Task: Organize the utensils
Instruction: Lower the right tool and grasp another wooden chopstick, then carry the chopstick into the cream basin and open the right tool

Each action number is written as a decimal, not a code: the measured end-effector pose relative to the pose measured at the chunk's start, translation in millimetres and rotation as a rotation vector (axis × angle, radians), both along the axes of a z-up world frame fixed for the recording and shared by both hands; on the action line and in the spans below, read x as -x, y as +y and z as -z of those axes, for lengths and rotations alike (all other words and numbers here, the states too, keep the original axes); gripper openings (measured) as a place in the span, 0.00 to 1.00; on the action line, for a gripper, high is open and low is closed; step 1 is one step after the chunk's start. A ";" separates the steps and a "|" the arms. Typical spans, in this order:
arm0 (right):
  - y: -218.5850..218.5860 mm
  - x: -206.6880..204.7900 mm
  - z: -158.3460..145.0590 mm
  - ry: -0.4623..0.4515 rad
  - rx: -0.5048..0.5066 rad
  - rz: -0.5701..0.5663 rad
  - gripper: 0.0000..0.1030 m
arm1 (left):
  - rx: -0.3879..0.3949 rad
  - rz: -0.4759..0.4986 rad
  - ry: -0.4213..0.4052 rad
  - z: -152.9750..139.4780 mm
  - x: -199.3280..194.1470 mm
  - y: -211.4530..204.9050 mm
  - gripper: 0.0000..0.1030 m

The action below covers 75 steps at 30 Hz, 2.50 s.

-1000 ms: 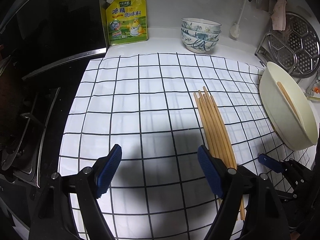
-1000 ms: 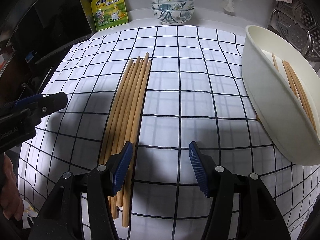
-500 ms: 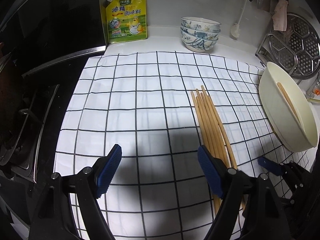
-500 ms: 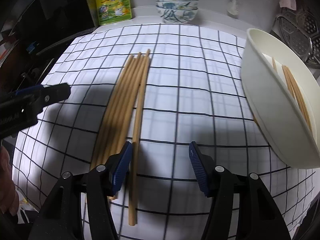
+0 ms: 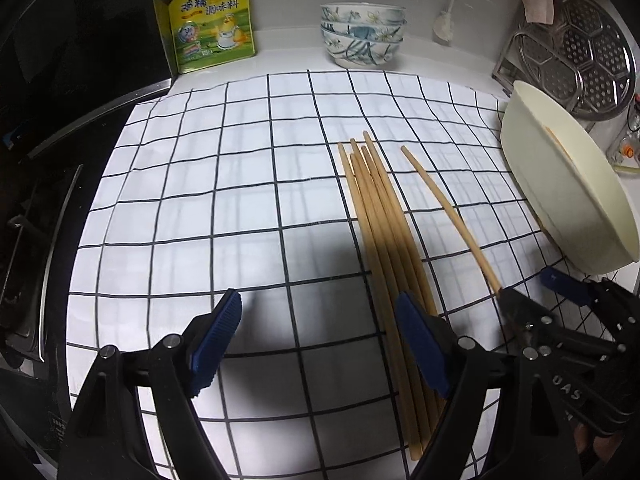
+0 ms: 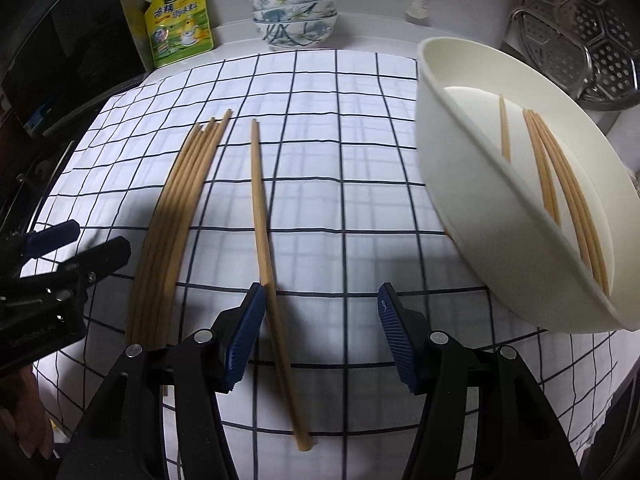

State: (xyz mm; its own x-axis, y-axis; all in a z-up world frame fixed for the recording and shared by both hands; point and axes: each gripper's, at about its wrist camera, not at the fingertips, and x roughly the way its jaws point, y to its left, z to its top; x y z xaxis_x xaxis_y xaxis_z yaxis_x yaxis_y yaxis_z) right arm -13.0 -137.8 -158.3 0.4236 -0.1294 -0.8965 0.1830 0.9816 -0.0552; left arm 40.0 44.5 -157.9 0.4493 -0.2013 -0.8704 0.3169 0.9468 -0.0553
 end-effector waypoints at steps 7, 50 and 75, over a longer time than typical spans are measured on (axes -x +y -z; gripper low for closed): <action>1.9 0.8 -4.1 -0.011 -0.001 -0.007 0.55 | -0.019 0.005 0.008 9.9 -4.1 -5.8 0.76; 17.8 -20.2 9.9 -0.011 0.035 -0.069 0.33 | -0.046 0.052 -0.027 10.4 -5.9 -8.5 0.30; 23.8 -18.8 -60.3 -0.143 -0.149 -0.135 0.06 | 0.042 -0.018 -0.095 -63.4 -5.9 5.2 0.07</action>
State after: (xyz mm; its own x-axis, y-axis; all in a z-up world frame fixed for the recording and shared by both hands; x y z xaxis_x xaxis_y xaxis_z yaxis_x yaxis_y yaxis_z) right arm 5.9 -114.1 -98.0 0.5519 0.0663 -0.8313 0.0451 0.9930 0.1091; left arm 45.9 49.6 -94.5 0.5332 -0.2280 -0.8147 0.3060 0.9498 -0.0656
